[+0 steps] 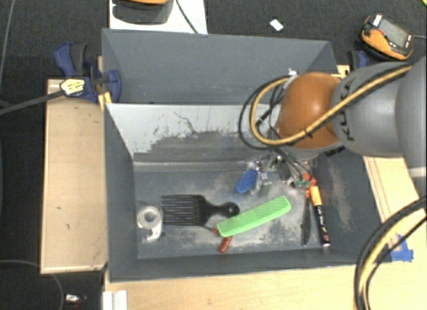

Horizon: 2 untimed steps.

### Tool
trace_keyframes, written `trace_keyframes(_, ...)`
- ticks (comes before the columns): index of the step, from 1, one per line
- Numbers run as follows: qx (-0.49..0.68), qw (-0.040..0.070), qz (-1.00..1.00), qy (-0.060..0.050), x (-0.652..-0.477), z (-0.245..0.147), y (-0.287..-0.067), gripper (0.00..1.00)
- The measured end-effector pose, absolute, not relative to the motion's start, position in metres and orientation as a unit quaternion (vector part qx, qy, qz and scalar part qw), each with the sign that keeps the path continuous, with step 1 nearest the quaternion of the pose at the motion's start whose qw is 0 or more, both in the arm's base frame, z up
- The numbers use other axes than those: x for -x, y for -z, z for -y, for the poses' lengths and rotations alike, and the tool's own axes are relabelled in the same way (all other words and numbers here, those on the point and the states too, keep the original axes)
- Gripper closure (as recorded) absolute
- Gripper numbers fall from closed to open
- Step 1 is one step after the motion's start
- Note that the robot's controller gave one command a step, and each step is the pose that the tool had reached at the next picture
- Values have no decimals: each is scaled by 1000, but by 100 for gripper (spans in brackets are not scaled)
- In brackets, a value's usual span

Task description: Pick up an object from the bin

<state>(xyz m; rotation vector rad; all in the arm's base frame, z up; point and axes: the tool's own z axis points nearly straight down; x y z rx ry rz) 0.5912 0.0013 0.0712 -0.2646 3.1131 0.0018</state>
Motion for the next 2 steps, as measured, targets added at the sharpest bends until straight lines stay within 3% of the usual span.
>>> trace_keyframes(1,85,9,-996,-1,-591,-1,-71,100)
trace_keyframes(2,85,4,-996,-1,-588,-1,-108,100)
